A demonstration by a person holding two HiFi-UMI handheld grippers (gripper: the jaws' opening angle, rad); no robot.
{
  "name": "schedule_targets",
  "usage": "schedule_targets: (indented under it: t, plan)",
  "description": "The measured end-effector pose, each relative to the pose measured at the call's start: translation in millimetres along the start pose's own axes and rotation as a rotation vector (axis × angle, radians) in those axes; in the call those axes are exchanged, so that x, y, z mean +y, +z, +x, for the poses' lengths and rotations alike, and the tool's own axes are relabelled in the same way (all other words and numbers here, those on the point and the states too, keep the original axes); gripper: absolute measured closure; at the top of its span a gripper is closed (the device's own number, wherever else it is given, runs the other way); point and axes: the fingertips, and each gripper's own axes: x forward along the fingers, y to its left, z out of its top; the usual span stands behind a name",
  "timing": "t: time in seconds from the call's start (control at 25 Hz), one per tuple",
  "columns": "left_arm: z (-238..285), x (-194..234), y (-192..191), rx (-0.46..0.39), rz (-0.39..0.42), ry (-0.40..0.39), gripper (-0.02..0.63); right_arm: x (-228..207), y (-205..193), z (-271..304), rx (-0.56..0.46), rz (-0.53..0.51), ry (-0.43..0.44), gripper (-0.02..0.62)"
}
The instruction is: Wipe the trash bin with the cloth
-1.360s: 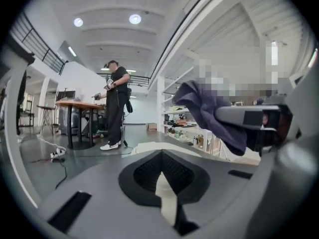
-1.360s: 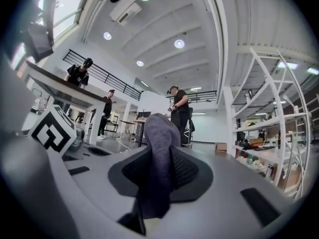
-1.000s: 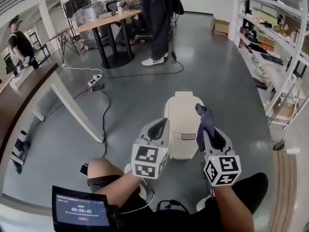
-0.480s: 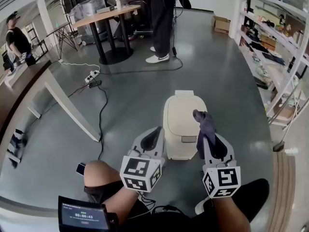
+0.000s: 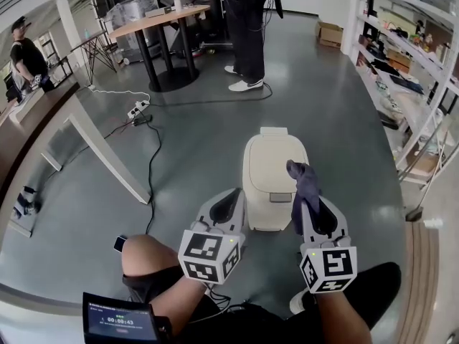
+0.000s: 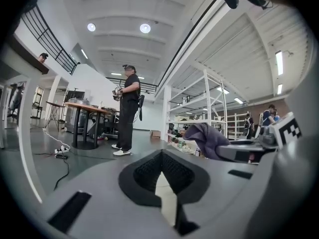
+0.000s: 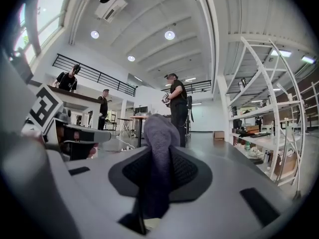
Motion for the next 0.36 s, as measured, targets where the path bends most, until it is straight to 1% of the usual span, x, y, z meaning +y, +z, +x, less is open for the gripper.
schedule_targets:
  t: [0.2,0.36]
  plan:
    - [2.0,6.6,-3.9,-0.008,0.007,0.012,0.609,5.4,-1.1,4.9,-0.007,-0.006,0.014,0.505]
    - [-0.8,-5.5,-1.0,0.008,0.026,0.026,0.608,-0.8,7.1,-7.9,-0.012,0.002,0.007,0.505]
